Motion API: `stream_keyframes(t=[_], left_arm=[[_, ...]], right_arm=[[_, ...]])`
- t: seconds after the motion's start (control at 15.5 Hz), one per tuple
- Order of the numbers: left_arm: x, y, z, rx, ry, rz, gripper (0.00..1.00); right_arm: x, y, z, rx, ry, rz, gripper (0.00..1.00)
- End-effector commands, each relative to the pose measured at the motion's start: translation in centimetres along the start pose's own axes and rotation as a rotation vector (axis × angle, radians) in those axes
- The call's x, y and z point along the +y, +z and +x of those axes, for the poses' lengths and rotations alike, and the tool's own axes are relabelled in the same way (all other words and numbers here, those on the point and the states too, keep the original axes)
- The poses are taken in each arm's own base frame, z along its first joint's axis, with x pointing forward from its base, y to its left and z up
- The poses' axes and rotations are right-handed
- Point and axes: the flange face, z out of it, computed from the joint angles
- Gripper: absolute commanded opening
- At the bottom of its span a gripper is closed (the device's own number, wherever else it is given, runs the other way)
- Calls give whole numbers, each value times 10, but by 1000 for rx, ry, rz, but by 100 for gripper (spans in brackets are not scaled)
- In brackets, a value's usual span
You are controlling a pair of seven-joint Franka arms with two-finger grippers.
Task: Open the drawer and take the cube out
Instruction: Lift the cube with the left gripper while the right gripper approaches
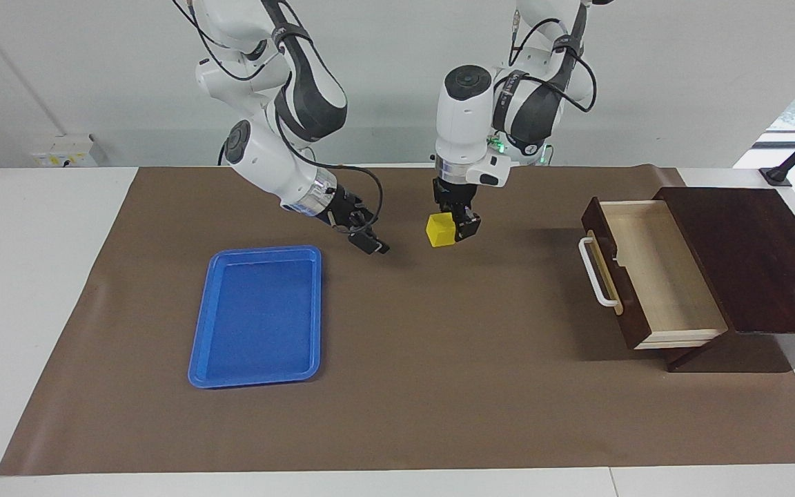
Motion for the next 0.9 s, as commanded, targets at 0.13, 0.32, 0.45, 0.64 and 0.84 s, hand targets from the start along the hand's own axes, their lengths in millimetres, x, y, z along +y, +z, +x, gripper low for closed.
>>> stream_keyframes(t=[0.13, 0.32, 0.45, 0.64, 0.84], left_arm=[[-1, -1, -1, -17, -19, 5, 0], [-2, 0, -1, -15, -16, 7, 0], [-2, 0, -2, -16, -24, 6, 0], [-2, -1, -1, -18, -28, 6, 0], [-2, 0, -3, -27, -27, 0, 0]], right_arm=[[1, 38, -7, -36, -51, -48, 100], [-8, 51, -11, -65, -37, -47, 100], [-13, 53, -13, -80, -31, -39, 100], [-30, 66, -20, -117, -1, -10, 100], [-32, 75, -29, -118, 1, 16, 100]])
